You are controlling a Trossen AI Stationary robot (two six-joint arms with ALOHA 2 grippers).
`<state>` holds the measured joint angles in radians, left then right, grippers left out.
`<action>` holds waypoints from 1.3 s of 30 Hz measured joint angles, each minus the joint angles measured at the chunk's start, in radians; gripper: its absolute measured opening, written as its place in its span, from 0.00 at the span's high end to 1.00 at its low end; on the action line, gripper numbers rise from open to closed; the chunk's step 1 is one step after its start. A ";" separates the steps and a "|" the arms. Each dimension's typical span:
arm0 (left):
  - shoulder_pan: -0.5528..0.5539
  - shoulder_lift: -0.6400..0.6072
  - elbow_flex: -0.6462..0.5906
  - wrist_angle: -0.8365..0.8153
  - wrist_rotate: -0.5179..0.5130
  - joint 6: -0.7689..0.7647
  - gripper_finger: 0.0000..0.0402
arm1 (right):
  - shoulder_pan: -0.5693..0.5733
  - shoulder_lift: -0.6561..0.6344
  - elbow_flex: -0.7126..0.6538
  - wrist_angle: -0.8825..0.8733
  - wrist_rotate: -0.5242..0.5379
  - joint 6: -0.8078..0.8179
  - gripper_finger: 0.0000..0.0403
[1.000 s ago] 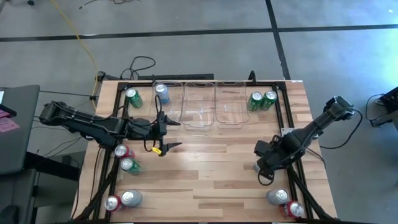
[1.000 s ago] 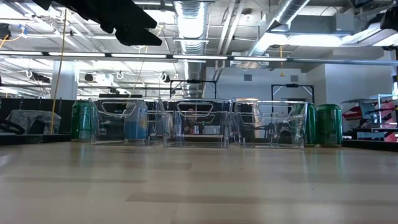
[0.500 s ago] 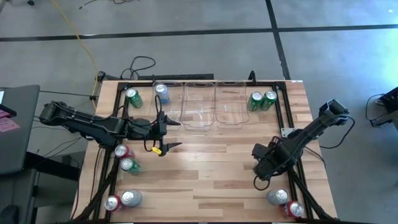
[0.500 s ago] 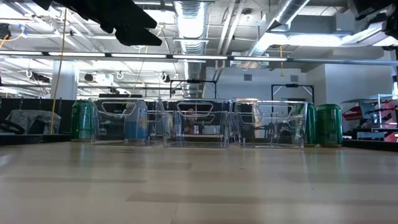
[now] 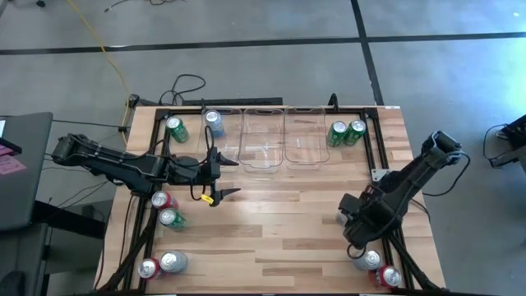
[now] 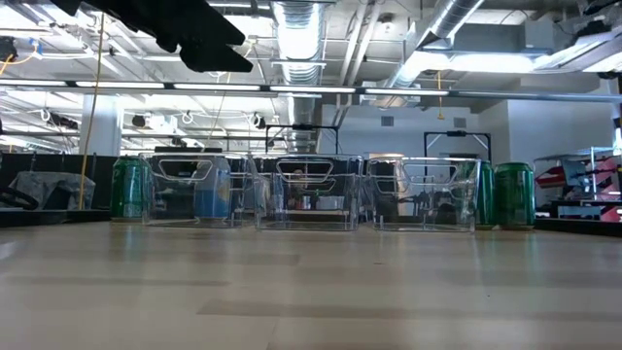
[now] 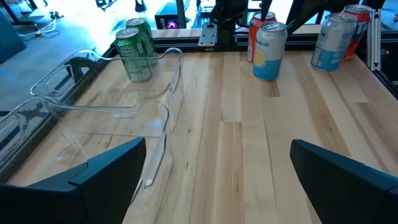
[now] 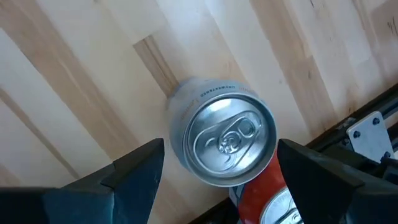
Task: Sort soda cans
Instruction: Put the blue-white soda can into the left transparent bin
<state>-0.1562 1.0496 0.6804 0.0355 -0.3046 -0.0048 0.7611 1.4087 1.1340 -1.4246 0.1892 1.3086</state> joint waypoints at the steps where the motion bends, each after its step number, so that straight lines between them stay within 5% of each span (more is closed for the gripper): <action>1: 0.000 0.000 0.000 0.000 0.000 0.000 0.01 | 0.002 0.002 -0.004 0.003 0.007 0.002 0.18; 23: 0.000 0.000 0.000 0.016 -0.001 -0.001 0.01 | -0.005 0.001 -0.103 0.135 0.015 -0.020 0.24; 39: 0.000 -0.012 0.001 -0.041 -0.003 0.020 0.01 | -0.326 0.025 -0.056 0.538 0.009 -0.579 0.26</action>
<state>-0.1562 1.0377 0.6815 -0.0058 -0.3077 0.0156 0.4351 1.4339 1.0781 -0.8869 0.1979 0.7295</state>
